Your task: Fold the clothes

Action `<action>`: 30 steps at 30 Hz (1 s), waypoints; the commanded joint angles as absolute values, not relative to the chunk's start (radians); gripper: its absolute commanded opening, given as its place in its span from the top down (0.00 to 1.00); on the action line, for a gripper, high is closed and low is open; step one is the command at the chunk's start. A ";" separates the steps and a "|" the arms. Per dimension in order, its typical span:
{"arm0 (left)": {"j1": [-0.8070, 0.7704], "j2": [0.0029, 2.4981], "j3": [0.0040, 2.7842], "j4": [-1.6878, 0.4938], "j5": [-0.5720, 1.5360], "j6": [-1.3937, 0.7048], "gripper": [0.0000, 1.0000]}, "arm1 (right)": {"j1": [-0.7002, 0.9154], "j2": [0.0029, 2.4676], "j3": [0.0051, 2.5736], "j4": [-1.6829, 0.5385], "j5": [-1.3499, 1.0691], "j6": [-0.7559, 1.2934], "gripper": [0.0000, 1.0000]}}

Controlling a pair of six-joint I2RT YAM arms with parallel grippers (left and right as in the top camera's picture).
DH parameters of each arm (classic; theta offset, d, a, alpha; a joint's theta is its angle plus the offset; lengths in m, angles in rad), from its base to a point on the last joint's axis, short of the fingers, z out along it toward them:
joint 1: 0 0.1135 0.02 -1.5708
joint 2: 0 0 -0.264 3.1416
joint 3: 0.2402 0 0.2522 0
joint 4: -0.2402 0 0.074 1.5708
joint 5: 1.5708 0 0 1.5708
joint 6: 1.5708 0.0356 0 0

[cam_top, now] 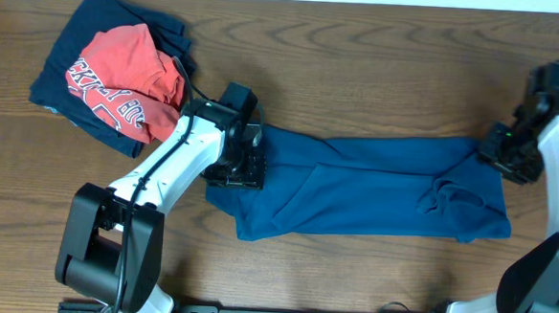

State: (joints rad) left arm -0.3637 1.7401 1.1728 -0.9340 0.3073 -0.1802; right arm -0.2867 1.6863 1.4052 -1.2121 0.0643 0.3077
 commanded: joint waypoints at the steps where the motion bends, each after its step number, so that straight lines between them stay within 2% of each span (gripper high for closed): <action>1: -0.365 1.724 1.176 -0.936 0.298 -0.178 0.37 | -0.349 1.719 1.394 -1.216 0.070 0.319 0.47; 2: -0.365 1.724 1.176 -0.936 0.298 -0.178 0.37 | -0.364 1.726 1.386 -1.214 0.070 0.322 0.37; 3: -0.365 1.724 1.176 -0.936 0.298 -0.178 0.37 | -0.379 1.734 1.377 -1.208 0.071 0.329 0.35; 5: -0.365 1.724 1.176 -0.936 0.298 -0.178 0.36 | -0.405 1.748 1.349 -1.199 0.069 0.347 0.42; 7: -0.365 1.724 1.176 -0.936 0.298 -0.178 0.36 | -0.424 1.754 1.308 -1.174 0.032 0.342 0.43; 10: -0.365 1.724 1.176 -0.929 0.298 -0.178 0.37 | -0.429 1.755 1.221 -1.102 -0.080 0.295 0.34; 11: -0.365 1.724 1.176 -0.926 0.298 -0.178 0.36 | -0.427 1.755 1.195 -1.079 -0.111 0.293 0.34; 12: -0.365 1.724 1.176 -0.924 0.298 -0.178 0.36 | -0.426 1.755 1.163 -1.048 -0.152 0.294 0.41; 15: -0.365 1.724 1.176 -0.922 0.298 -0.178 0.36 | -0.425 1.755 1.094 -0.921 -0.420 0.249 0.79; 16: -0.365 1.724 1.176 -0.922 0.298 -0.178 0.37 | -0.425 1.755 1.081 -0.875 -0.501 0.250 0.86; 17: -0.365 1.724 1.176 -0.922 0.298 -0.178 0.36 | -0.425 1.755 1.068 -0.807 -0.601 0.252 0.89; 20: -0.365 1.724 1.176 -0.922 0.298 -0.178 0.37 | -0.424 1.754 1.063 -0.672 -0.731 0.310 0.74; 22: -0.365 1.724 1.176 -0.922 0.298 -0.178 0.36 | -0.427 1.754 1.064 -0.602 -0.783 0.308 0.58; 24: -0.365 1.724 1.176 -0.922 0.298 -0.179 0.37 | -0.434 1.753 1.064 -0.546 -0.810 0.288 0.49; 27: -0.365 1.724 1.176 -0.922 0.298 -0.179 0.37 | -0.453 1.746 1.065 -0.513 -0.867 0.254 0.45; 30: -0.365 1.724 1.176 -0.922 0.298 -0.179 0.37 | -0.481 1.730 1.066 -0.529 -0.896 0.219 0.47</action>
State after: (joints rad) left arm -0.3637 1.7401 1.1728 -0.9188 0.3073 -0.1802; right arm -0.4515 1.7573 1.0611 -0.5194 -0.7998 0.2661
